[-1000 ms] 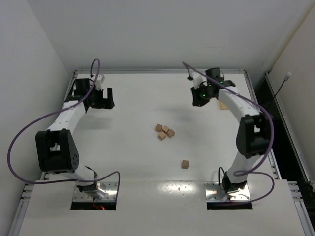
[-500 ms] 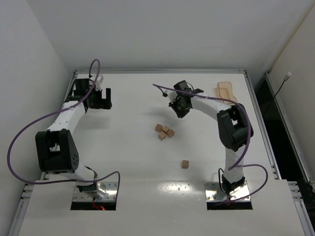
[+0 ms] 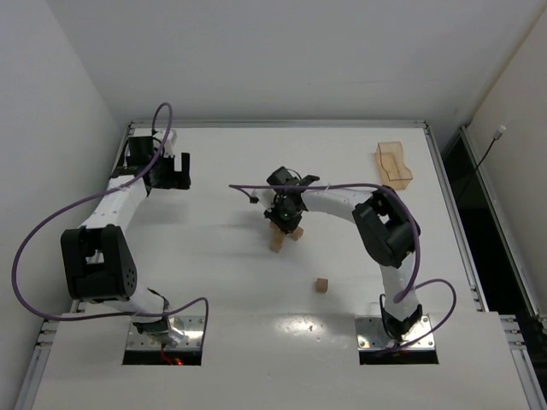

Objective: Build the wood block tower

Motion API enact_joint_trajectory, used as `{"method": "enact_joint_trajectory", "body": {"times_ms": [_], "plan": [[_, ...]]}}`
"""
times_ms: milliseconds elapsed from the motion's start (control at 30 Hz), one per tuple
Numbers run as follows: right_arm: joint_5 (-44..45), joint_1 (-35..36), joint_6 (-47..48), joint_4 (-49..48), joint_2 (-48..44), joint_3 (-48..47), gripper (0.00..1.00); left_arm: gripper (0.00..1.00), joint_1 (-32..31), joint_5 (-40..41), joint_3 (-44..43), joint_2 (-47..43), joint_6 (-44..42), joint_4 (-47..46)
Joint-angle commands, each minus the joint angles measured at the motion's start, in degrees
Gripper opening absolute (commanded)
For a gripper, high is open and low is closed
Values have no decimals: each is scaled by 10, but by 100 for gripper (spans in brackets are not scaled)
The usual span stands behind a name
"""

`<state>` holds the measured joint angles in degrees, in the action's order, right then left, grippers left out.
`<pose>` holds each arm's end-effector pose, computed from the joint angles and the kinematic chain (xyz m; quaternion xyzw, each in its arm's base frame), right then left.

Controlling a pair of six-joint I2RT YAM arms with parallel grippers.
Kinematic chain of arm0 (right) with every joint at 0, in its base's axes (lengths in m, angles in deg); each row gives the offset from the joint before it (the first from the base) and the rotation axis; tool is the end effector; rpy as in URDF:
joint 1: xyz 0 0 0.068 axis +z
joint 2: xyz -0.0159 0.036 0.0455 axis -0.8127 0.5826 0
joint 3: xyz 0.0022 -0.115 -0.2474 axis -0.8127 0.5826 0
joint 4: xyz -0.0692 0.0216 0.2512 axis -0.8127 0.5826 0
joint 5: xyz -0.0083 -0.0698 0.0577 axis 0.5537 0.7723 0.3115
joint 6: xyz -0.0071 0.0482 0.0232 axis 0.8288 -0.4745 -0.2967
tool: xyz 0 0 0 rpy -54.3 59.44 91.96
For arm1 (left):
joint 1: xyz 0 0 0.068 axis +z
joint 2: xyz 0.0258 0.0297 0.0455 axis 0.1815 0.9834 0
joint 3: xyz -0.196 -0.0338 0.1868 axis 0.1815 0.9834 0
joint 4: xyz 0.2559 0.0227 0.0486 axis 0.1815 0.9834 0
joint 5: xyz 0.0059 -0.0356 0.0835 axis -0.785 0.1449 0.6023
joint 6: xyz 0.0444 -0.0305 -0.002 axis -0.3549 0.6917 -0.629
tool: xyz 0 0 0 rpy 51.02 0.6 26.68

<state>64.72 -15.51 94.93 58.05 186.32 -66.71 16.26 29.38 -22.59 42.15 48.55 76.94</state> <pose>0.3140 0.2586 0.1425 -0.4279 0.8841 0.1011 0.1581 0.3345 0.0285 0.2649 -0.0051 0.9168 -0.0441 0.3969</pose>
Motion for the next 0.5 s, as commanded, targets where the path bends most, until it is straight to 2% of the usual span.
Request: {"method": "enact_joint_trajectory", "body": {"times_ms": [0,167,300,400,467], "plan": [[-71,30,28,25,-5,9,0,100,11,3,4,-13,-7,-12],[-150,49,41,87,27,-11,0,100,17,-3,9,-8,-7,-12],[-156,54,50,78,1,-5,0,100,22,-9,9,-8,-13,-12],[-123,41,30,45,-41,0,1,100,22,-14,14,-8,-13,-12],[-68,36,22,24,-89,5,10,100,22,-24,14,-8,-13,-12]]}}
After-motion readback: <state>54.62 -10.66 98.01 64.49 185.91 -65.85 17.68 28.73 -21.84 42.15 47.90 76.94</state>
